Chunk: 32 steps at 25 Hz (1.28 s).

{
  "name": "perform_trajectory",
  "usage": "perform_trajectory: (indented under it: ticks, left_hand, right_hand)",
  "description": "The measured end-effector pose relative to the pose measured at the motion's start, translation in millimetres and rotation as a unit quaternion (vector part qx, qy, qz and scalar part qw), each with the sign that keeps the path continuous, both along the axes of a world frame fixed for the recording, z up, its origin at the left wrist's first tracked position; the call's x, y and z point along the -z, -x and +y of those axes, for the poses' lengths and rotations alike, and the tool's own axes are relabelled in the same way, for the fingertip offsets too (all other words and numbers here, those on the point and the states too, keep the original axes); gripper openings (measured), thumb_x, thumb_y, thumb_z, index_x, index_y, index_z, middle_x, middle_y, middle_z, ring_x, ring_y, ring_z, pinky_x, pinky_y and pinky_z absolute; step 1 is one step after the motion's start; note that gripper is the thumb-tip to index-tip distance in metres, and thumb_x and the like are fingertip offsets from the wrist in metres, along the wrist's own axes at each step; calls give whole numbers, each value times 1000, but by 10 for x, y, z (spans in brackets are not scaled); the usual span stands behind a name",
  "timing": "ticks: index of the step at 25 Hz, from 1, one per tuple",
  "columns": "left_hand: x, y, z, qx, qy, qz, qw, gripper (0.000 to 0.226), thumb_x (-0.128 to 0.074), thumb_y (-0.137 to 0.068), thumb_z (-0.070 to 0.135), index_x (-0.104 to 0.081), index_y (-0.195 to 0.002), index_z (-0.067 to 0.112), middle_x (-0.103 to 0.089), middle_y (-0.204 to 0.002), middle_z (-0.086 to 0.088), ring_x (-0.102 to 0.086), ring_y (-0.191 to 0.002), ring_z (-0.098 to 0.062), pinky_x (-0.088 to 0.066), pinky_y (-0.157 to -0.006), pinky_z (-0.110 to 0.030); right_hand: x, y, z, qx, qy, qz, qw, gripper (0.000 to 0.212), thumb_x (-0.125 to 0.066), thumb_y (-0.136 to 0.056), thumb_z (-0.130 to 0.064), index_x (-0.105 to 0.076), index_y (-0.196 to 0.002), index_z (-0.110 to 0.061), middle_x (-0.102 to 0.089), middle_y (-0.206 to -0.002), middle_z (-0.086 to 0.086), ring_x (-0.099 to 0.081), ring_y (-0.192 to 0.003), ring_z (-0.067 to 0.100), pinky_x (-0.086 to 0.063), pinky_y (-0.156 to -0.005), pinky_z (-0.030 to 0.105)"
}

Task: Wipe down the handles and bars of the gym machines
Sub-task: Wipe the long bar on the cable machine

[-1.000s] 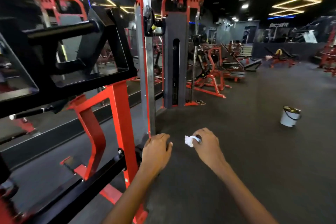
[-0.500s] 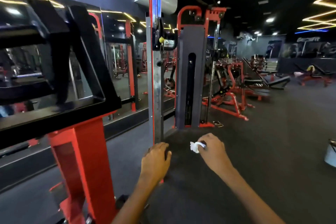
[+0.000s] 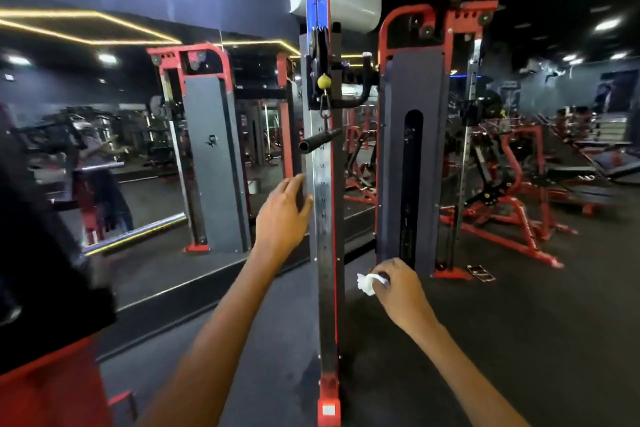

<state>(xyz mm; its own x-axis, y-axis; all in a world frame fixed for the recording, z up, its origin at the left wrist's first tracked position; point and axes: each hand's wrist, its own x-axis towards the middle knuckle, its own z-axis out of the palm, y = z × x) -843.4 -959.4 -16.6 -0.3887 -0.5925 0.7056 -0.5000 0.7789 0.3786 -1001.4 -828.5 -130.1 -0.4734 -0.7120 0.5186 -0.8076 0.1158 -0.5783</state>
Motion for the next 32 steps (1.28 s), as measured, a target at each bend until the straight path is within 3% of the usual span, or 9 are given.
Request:
perform_trajectory:
  ticks: [6,12,17,19,22,24,26,29,32]
  left_hand:
    - [-536,1039,-1165,-48,16,9,999,54,-51,-97,39,-34,-147,28,-30,-153,-9,-45,-128,-30,-48,-94,-45]
    - [-372,1144,-1856,0,73,78,994,34,-56,-96,25,-56,-129,19,-57,-131,-2,-59,-101,-16,-52,-84,-32]
    - [-374,916,-2450,90,60,119,987,28,-76,-80,15,-62,-105,21,-64,-121,2,-61,-102,-8,-48,-92,-20]
    - [-476,826,-2667,111,2,68,992,36,-79,-77,18,-60,-106,27,-62,-123,4,-61,-102,-4,-49,-89,-15]
    - [-558,692,-2939,132,-43,-36,990,58,-80,-76,21,-54,-126,37,-62,-119,4,-57,-100,2,-43,-83,-5]
    - [-544,612,-3109,143,-62,-72,985,70,-81,-75,20,-46,-131,43,-60,-120,6,-56,-102,0,-41,-85,-6]
    - [-505,558,-3255,161,-84,-80,980,75,-81,-74,13,-44,-131,46,-60,-124,4,-57,-108,-8,-44,-95,-18]
    - [-488,519,-3361,208,-108,-51,971,63,-76,-76,-2,-55,-123,34,-65,-117,-3,-62,-107,-15,-50,-97,-35]
    - [-491,481,-3400,247,-132,-38,959,61,-68,-81,-9,-50,-130,22,-63,-120,-3,-62,-110,-10,-52,-92,-27]
  right_hand:
    - [-261,951,-1052,-27,20,-11,999,12,-60,-87,-9,-67,-96,-7,-57,-96,3,-54,-83,14,-44,-73,22]
    - [-393,1382,-1833,-49,55,-58,996,9,-62,-87,-8,-65,-95,-9,-58,-93,-1,-58,-82,9,-41,-61,8]
    - [-735,1383,-2499,-57,134,-145,979,7,-53,-92,-9,-58,-97,-10,-60,-85,1,-53,-65,2,-40,-47,6]
    - [-898,1314,-2804,-78,171,-210,960,5,-51,-91,-11,-54,-95,-13,-63,-87,1,-59,-68,8,-46,-52,9]
    - [-1119,1151,-3123,-107,277,-267,917,19,-50,-89,-9,-59,-102,-18,-66,-102,-1,-66,-92,16,-56,-78,30]
    - [-1208,944,-3250,-98,349,-220,906,29,-51,-91,-1,-62,-116,-11,-62,-111,-7,-60,-97,-3,-49,-79,10]
    - [-1248,671,-3393,-96,404,-105,904,41,-52,-90,4,-54,-129,-8,-58,-123,-1,-53,-106,-6,-45,-86,5]
    - [-1184,354,-3777,-217,396,173,875,51,-43,-86,16,-42,-135,0,-45,-140,14,-42,-131,20,-34,-111,31]
    - [-1088,373,-4143,-262,325,385,823,56,-43,-83,19,-38,-137,5,-41,-142,21,-31,-137,31,-19,-117,44]
